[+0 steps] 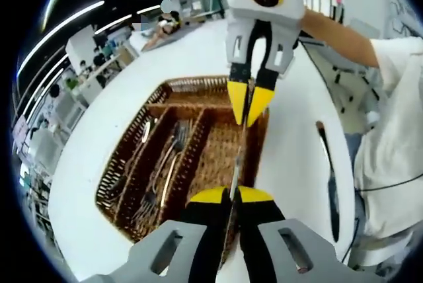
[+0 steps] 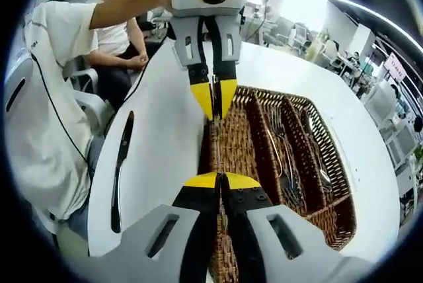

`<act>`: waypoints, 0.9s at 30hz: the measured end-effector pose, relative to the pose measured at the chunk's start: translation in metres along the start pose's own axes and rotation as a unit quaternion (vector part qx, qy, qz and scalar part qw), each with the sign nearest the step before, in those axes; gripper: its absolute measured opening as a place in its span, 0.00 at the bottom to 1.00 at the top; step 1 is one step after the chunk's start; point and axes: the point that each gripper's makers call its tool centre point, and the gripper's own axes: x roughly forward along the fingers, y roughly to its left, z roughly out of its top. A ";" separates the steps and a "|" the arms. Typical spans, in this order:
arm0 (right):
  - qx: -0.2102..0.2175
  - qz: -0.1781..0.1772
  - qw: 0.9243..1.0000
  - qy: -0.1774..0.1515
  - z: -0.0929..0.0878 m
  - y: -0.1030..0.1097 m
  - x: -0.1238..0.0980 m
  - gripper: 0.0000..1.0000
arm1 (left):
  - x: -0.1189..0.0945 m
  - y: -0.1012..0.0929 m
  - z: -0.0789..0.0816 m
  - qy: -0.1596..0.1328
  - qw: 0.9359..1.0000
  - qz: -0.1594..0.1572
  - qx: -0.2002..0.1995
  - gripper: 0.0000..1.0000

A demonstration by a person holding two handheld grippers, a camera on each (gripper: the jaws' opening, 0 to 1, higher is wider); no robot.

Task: Arrange the knives, forks, and spoons in their matching storage slots by inserting each utensil handle-first until every utensil is classified and aligned in the correct compartment

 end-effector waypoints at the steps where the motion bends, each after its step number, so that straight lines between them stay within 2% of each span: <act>1: -0.001 0.001 1.000 -0.002 0.000 -0.002 0.001 0.01 | 0.001 0.001 -0.001 0.001 1.000 -0.001 0.000 0.05; 14: 0.020 0.019 1.000 0.000 -0.014 -0.013 0.020 0.01 | 0.018 0.016 -0.014 0.011 1.000 -0.009 -0.010 0.05; 22: 0.031 0.023 0.999 0.002 -0.022 -0.019 0.035 0.01 | 0.033 0.026 -0.027 0.030 0.999 -0.012 -0.010 0.05; 27: 0.035 0.023 0.999 0.004 -0.026 -0.024 0.043 0.01 | 0.040 0.031 -0.034 0.028 0.999 -0.014 -0.015 0.05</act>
